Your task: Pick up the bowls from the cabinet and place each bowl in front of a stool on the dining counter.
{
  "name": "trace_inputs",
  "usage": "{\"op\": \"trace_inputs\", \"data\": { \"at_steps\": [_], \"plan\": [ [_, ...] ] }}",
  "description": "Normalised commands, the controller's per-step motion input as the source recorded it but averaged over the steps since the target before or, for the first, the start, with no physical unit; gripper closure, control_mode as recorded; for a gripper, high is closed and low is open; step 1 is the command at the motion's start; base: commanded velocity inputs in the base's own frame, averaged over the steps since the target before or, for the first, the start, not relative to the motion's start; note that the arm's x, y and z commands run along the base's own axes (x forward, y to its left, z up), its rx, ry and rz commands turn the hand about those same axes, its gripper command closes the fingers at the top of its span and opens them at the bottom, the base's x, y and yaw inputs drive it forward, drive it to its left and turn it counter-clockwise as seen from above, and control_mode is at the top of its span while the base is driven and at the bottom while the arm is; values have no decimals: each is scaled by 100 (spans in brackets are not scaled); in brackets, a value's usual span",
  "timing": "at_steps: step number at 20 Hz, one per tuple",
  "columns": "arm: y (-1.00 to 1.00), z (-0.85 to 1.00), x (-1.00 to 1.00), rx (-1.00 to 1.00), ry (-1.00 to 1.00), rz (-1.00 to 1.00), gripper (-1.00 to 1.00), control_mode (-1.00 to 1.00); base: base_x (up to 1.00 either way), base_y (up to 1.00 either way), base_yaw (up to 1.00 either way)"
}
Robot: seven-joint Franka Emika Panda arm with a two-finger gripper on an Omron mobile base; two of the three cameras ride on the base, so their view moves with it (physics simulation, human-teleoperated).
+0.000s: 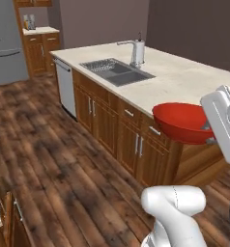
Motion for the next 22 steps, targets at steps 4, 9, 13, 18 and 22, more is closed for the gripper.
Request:
{"op": "trace_inputs", "data": {
  "at_steps": [4,9,13,18,22],
  "plan": [
    [0,0,0,0,0,0,100,100,5,-100,4],
    [0,0,0,0,0,0,100,100,17,-100,0],
    [0,0,0,0,0,0,100,100,24,-100,0],
    [0,0,0,0,0,0,100,100,30,-100,0],
    [0,0,0,0,0,0,100,100,42,-100,0]
  ]
}}
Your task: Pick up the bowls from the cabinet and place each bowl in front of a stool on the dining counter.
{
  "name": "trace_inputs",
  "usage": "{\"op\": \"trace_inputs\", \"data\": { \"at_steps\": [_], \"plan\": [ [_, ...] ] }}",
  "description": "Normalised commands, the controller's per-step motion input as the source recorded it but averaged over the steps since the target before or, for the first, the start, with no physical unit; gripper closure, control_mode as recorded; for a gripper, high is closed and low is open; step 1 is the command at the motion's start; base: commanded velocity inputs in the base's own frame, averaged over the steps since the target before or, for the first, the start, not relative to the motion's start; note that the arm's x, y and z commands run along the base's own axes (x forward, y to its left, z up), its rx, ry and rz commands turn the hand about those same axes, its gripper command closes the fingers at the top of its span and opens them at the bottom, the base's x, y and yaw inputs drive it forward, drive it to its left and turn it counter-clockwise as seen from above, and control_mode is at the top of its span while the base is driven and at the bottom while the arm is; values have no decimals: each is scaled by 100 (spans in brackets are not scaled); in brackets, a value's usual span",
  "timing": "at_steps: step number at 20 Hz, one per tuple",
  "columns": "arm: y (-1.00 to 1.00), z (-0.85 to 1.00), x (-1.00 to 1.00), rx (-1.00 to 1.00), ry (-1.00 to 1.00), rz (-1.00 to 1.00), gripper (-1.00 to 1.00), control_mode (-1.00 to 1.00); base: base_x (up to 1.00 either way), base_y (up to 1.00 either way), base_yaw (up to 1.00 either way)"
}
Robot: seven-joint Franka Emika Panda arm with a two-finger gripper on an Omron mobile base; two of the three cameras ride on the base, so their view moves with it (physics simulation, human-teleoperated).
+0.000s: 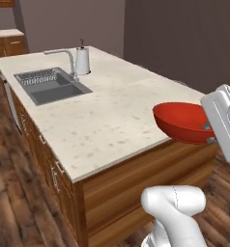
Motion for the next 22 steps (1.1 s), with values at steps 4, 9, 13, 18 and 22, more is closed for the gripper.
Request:
{"op": "trace_inputs", "data": {
  "at_steps": [4,9,13,18,22],
  "plan": [
    [0,0,0,0,0,0,100,100,37,-100,3],
    [0,0,0,0,0,0,100,100,40,-100,7],
    [0,0,0,0,0,0,100,100,63,-100,11],
    [0,0,0,0,0,0,100,100,82,-100,18],
    [0,0,0,0,0,0,100,100,83,-100,24]
  ]
}}
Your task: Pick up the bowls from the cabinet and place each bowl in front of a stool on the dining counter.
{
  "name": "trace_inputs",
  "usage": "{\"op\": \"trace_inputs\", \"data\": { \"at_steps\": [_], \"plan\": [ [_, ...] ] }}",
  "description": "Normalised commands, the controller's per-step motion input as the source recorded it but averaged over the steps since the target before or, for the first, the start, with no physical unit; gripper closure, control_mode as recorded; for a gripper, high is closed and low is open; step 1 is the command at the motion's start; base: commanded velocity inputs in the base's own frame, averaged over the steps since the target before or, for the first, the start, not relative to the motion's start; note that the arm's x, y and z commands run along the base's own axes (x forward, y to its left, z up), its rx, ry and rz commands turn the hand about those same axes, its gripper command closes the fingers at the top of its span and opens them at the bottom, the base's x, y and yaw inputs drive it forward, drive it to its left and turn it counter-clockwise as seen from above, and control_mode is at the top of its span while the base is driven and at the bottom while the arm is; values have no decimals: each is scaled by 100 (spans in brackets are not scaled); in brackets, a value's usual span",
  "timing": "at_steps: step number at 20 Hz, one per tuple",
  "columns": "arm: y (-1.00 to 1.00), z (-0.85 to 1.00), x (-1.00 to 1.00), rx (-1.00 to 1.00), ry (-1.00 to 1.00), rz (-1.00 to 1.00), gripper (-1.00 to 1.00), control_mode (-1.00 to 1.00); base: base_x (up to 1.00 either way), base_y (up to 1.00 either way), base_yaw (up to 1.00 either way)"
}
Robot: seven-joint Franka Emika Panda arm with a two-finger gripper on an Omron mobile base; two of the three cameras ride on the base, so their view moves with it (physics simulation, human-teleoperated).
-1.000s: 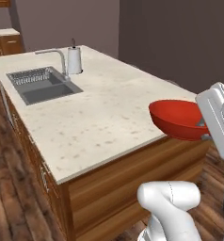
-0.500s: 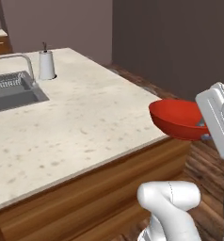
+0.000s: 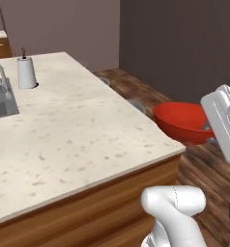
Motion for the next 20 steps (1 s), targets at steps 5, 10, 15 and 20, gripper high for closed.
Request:
{"op": "trace_inputs", "data": {
  "at_steps": [5,10,15,20],
  "plan": [
    [0,0,0,0,0,0,100,100,53,-100,36],
    [0,0,0,0,0,0,100,100,14,-100,40],
    [0,0,0,0,0,0,100,100,-17,-100,43],
    [0,0,0,0,0,0,100,100,-6,-100,45]
  ]
}}
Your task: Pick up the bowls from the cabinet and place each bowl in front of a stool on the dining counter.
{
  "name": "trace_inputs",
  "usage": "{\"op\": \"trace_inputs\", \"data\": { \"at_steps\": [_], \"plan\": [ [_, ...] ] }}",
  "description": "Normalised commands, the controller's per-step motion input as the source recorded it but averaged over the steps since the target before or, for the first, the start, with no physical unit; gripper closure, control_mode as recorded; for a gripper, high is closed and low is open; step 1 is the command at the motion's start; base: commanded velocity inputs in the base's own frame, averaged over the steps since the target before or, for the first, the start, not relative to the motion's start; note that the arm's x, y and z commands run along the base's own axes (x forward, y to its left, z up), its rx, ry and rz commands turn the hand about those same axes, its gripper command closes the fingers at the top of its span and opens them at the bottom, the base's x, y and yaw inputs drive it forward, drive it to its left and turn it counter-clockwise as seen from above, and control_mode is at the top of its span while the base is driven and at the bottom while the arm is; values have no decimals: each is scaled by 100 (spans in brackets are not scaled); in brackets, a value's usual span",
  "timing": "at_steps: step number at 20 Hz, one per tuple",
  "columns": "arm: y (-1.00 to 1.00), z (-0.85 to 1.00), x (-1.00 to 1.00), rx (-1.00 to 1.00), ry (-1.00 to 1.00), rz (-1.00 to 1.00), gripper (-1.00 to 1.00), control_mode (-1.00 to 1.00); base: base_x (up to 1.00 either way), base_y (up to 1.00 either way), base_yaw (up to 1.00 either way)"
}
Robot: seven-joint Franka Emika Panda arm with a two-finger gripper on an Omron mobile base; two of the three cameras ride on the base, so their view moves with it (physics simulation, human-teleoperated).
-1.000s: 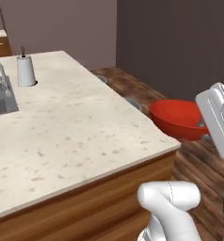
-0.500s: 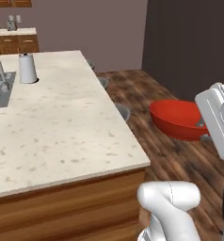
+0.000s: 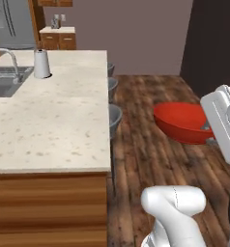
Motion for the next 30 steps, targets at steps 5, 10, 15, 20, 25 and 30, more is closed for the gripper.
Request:
{"op": "trace_inputs", "data": {
  "at_steps": [5,10,15,20,25,30],
  "plan": [
    [0,0,0,0,0,0,100,100,0,-100,45],
    [0,0,0,0,0,0,100,100,10,-100,49],
    [0,0,0,0,0,0,100,100,33,-100,52],
    [0,0,0,0,0,0,100,100,52,-97,53],
    [0,0,0,0,0,0,100,100,74,-88,52],
    [0,0,0,0,0,0,100,100,77,-81,54]
  ]
}}
